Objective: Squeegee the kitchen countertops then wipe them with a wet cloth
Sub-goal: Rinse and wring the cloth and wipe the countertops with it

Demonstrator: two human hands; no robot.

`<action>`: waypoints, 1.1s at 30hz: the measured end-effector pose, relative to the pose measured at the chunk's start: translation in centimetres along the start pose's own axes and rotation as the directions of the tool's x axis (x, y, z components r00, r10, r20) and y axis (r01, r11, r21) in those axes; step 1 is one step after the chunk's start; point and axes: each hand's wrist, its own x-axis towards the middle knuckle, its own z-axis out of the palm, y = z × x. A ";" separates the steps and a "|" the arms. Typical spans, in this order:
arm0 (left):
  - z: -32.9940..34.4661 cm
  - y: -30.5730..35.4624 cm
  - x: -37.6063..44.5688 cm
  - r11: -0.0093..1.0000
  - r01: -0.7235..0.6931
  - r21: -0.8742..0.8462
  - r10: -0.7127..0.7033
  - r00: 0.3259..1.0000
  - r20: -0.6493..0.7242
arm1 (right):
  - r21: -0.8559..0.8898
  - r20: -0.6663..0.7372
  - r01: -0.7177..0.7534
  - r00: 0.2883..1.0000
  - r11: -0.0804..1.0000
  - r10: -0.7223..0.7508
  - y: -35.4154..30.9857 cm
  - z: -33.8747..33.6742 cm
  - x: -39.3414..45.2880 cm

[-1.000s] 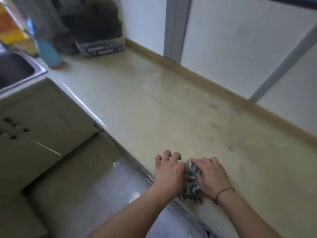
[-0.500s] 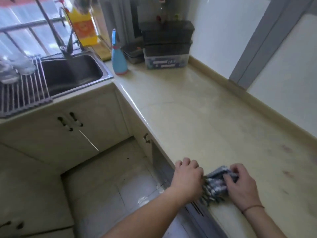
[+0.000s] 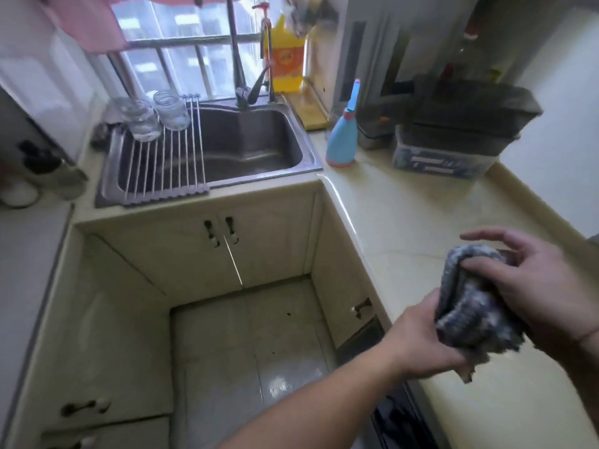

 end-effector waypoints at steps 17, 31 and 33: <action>-44.2 8.4 8.3 0.920 0.308 -0.241 -0.369 0.889 -0.270 | -0.302 0.618 0.346 0.780 0.888 -0.094 -9.4 25.2 32.2; -58.5 3.9 16.7 0.633 0.302 -0.713 -0.630 0.736 -0.248 | -0.276 0.549 0.676 0.694 0.683 -0.465 -9.6 42.5 35.3; -60.2 3.4 16.6 0.578 0.345 -0.740 -0.639 0.755 -0.147 | -0.320 0.430 0.786 0.618 0.529 -0.658 -8.4 41.7 37.9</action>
